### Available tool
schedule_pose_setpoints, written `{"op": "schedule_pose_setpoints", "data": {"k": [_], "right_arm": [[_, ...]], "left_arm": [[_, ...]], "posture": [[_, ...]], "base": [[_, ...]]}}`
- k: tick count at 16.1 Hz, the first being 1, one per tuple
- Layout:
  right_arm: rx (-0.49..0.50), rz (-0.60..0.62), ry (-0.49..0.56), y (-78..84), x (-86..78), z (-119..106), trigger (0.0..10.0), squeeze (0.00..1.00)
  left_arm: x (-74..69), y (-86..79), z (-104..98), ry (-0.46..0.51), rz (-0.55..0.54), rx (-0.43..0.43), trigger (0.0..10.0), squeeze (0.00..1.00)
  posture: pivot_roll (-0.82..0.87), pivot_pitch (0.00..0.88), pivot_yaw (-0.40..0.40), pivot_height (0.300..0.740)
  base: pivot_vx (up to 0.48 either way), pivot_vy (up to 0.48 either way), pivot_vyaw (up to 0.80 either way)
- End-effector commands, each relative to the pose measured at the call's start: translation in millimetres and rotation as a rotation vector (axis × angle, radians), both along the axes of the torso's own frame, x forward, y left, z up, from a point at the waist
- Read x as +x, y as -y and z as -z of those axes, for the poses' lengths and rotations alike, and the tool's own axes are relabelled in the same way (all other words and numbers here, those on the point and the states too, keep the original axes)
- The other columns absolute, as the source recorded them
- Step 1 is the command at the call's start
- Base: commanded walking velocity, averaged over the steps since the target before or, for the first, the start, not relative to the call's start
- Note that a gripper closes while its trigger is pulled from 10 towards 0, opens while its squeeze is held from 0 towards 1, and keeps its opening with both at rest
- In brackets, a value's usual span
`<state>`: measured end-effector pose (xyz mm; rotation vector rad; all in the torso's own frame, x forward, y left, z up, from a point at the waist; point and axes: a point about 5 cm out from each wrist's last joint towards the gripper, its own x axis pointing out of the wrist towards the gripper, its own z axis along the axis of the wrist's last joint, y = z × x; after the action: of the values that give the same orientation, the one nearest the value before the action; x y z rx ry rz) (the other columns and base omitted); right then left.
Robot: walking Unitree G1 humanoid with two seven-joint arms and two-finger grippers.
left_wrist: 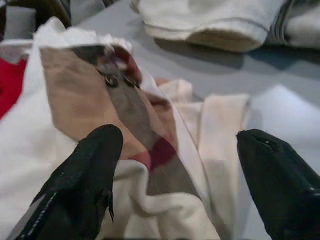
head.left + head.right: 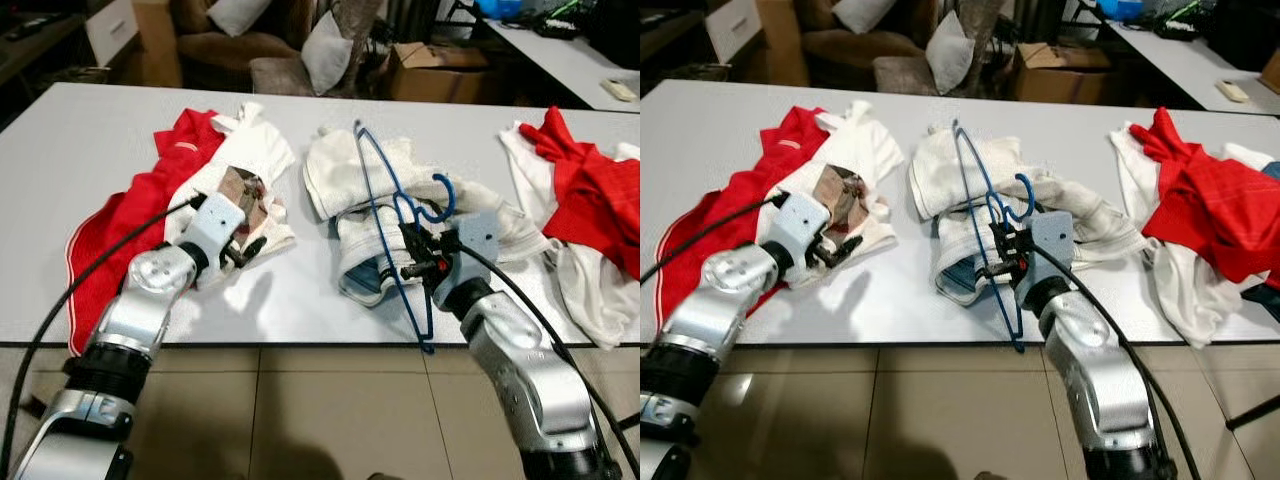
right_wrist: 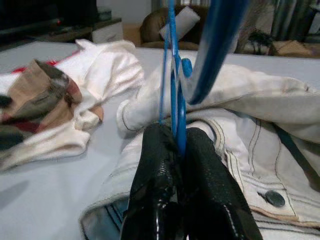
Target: Hang hanger
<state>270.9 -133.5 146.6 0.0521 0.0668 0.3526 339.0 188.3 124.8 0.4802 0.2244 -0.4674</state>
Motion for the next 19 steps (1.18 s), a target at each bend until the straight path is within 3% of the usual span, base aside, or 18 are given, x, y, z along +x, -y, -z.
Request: {"op": "schedule_pose_setpoints", "data": {"k": [1,3,7,10,19], "right_arm": [[-0.010,-0.019,0.022,-7.8,-2.8,-4.8,10.0,0.00],[-0.061,-0.028,0.038,-12.0,-0.5,-3.2,10.0,0.00],[-0.058,-0.040,0.049,-15.6,0.4,-5.9,10.0,0.00],[-0.062,-0.045,0.056,-16.7,0.0,-6.7,10.0,0.00],[-0.053,-0.110,0.047,-20.6,-6.8,-2.3,10.0,0.00]], "left_arm": [[4.4,0.9,-2.7,0.031,-0.016,0.022,0.0,0.00],[7.9,-0.8,-1.4,0.045,-0.046,0.032,0.0,0.00],[16.1,-8.8,-3.5,0.093,-0.132,0.120,0.0,0.00],[18.9,-15.1,3.5,0.072,-0.159,0.157,0.0,0.00],[23.0,-18.7,-5.8,0.123,-0.152,0.040,0.0,0.00]], "posture": [[-0.07,0.000,-0.024,0.740],[-0.07,0.000,-0.029,0.740],[-0.07,0.000,-0.039,0.740],[-0.07,0.000,-0.036,0.740],[-0.06,0.000,-0.025,0.740]], "base": [[0.000,0.000,0.00],[0.000,0.000,0.00],[0.000,0.000,0.00],[0.000,0.000,0.00],[0.000,0.000,0.00]]}}
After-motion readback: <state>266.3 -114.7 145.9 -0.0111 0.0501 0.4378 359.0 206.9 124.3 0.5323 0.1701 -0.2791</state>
